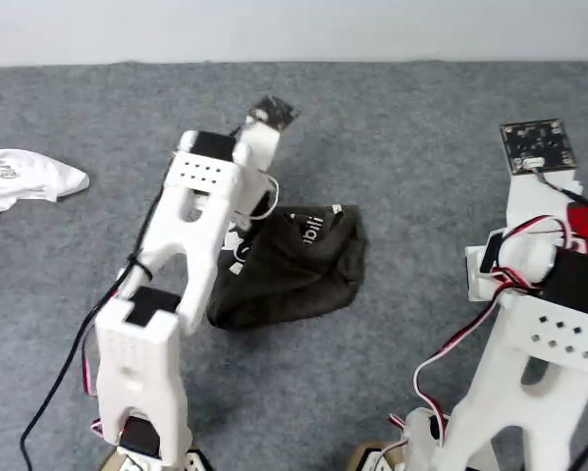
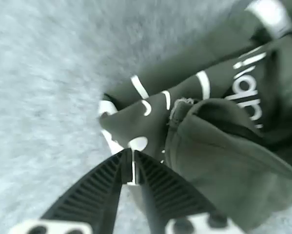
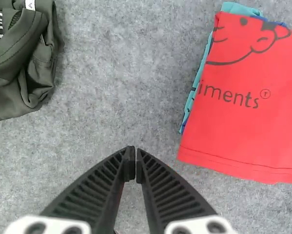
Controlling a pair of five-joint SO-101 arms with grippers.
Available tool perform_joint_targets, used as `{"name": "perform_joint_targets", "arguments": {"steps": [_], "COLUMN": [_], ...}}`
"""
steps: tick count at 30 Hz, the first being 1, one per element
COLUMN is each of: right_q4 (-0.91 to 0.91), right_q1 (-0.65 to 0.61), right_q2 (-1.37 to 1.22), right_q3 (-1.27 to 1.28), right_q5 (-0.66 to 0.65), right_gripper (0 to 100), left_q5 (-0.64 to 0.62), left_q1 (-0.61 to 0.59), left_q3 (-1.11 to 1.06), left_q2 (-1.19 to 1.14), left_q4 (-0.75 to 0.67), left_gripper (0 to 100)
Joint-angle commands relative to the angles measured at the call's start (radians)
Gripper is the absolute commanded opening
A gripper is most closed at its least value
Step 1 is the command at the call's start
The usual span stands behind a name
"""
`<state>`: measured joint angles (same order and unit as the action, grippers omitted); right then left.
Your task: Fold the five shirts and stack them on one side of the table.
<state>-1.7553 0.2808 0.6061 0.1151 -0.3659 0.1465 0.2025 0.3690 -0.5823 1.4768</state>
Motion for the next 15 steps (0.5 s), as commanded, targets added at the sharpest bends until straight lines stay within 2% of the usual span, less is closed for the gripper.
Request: {"name": "perform_joint_targets", "arguments": {"steps": [1, 6, 11, 15], "right_q4": [-0.038, -0.038, -0.038, -0.038], "right_q1": [0.012, 0.012, 0.012, 0.012], "right_q2": [0.024, 0.025, 0.025, 0.025], "right_q3": [-0.009, -0.009, -0.009, -0.009], "right_q5": [-0.009, -0.009, -0.009, -0.009], "right_gripper": [1.1, 1.1, 1.1, 1.1], "left_q5": [0.011, 0.011, 0.011, 0.008], "left_q1": [0.028, 0.13, 0.267, 0.33], "left_q3": [0.013, 0.008, 0.008, 0.012], "left_q2": [-0.041, -0.046, -0.044, -0.038], "left_q4": [-0.017, 0.011, 0.11, 0.175], "left_gripper": [1, 1, 1, 1]}}
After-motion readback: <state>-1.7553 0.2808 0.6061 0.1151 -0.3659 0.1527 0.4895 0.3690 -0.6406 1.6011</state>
